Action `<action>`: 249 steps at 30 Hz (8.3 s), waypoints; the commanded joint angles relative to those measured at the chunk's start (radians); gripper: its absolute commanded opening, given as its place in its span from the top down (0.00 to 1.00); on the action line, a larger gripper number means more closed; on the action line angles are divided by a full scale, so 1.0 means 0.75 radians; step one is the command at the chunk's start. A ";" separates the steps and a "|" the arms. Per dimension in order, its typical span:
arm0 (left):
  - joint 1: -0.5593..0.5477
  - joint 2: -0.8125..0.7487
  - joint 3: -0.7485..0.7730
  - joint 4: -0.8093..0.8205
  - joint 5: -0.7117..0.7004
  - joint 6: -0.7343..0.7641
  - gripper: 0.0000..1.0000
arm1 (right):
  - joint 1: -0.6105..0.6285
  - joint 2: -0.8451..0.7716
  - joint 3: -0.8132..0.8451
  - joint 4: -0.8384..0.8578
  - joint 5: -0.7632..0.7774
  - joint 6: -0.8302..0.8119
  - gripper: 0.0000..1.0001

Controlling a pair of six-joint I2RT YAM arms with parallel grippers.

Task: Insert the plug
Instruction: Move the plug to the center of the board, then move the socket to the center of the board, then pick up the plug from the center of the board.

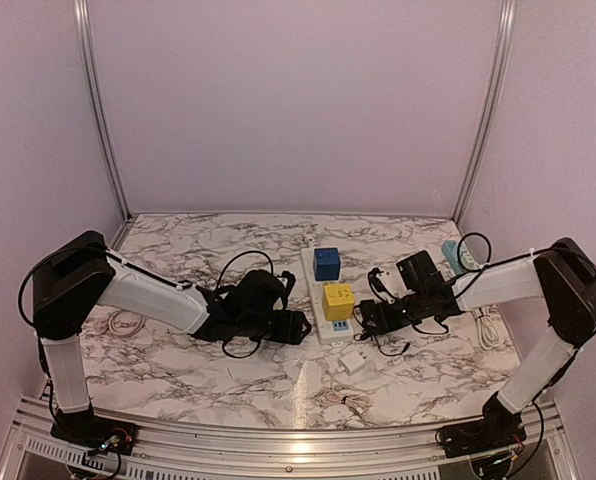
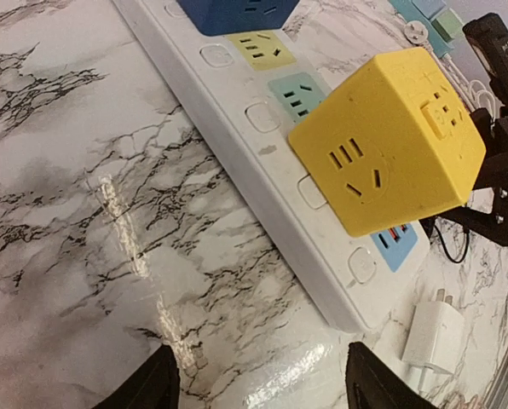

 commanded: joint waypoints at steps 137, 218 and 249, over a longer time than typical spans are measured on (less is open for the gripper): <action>0.141 -0.949 -0.559 -0.170 -0.506 0.004 0.03 | -0.274 -0.304 -0.106 -0.076 0.586 0.391 0.01; 0.540 -0.190 -0.460 0.049 -0.159 -0.528 0.24 | 0.309 -0.419 0.093 -0.440 0.395 0.109 0.02; 0.292 -0.572 -0.191 -0.277 -0.413 -0.306 0.01 | 0.441 -0.152 0.203 -0.486 0.466 -0.025 0.53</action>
